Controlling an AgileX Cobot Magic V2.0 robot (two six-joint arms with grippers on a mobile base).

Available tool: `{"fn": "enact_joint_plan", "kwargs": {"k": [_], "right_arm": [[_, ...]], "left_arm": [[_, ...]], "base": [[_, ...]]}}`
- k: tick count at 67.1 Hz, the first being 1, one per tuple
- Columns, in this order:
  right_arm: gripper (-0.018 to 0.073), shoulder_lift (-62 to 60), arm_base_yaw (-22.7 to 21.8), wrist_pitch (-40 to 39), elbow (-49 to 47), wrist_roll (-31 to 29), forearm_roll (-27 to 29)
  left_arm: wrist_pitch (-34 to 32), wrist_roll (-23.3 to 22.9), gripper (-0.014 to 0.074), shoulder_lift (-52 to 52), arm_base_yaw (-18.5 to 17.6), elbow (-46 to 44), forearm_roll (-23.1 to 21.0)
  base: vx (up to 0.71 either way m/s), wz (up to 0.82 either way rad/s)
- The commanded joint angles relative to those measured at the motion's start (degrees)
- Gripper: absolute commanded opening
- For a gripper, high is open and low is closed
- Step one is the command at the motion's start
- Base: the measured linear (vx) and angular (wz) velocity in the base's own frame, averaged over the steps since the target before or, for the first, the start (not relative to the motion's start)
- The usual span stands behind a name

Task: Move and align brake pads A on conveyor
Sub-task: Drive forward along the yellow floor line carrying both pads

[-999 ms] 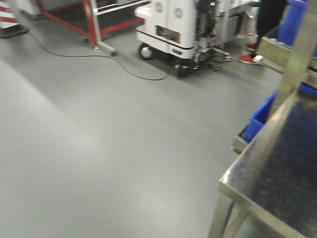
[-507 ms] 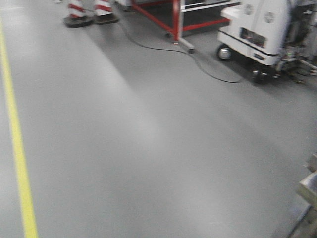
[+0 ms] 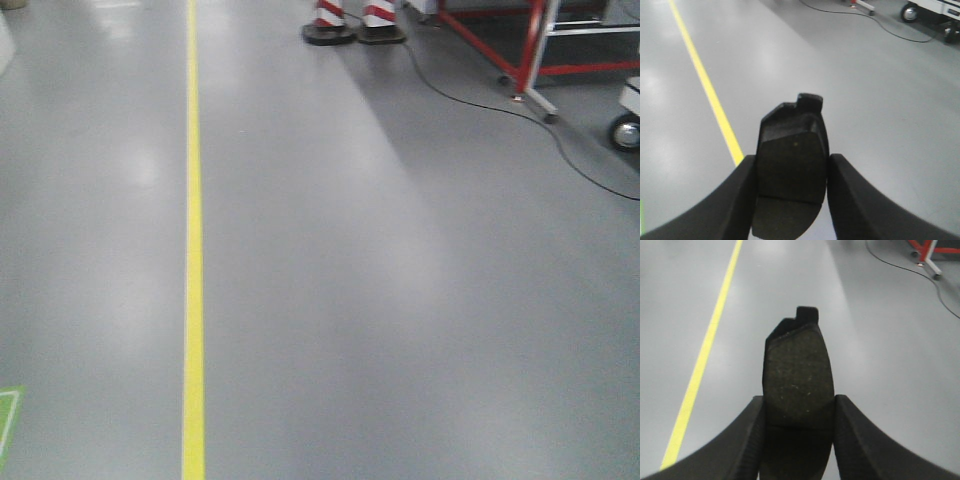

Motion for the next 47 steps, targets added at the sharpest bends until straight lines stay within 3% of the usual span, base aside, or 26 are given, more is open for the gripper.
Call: {"fn": "enact_joint_plan", "kwargs": {"k": [1, 24, 47], "right_arm": [[-0.0007, 0.4, 0.0, -5.4, -1.8, -0.6, -0.2], [-0.0007, 0.4, 0.0, -5.4, -1.8, -0.6, -0.2], [-0.0007, 0.4, 0.0, -5.4, -1.8, -0.6, -0.2]], "left_arm": [[-5.2, -0.2, -0.0006, 0.8, 0.0, -1.4, 0.5], [-5.2, -0.2, -0.0006, 0.8, 0.0, -1.4, 0.5], [-5.2, -0.2, -0.0006, 0.8, 0.0, -1.4, 0.5]], "base": [[-0.13, 0.50], [-0.09, 0.37], [0.00, 0.11]]}}
